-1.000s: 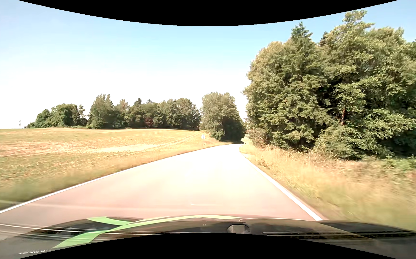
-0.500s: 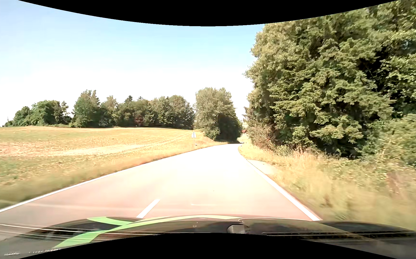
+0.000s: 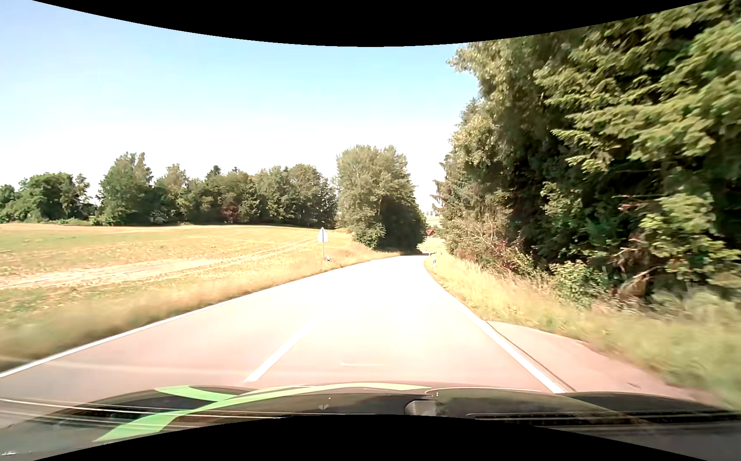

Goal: Follow the waypoints while adhering to traffic rules and regulations

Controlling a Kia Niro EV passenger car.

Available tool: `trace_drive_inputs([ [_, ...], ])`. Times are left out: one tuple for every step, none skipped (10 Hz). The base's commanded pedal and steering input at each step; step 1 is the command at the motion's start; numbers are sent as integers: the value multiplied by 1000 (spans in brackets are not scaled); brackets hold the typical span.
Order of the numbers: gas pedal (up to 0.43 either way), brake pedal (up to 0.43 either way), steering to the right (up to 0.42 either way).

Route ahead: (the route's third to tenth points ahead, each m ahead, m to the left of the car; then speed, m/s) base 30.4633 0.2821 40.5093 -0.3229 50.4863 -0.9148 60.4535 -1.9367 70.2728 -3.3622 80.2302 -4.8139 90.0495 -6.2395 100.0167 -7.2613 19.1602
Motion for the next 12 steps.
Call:
trace_drive_inputs([
  [130,0,8],
  [138,0,8],
  [157,0,8],
  [157,0,8],
  [157,0,8],
  [157,0,8],
  [138,0,8],
  [138,0,8],
  [130,0,8],
  [130,0,8],
  [118,0,8],
  [118,0,8],
])
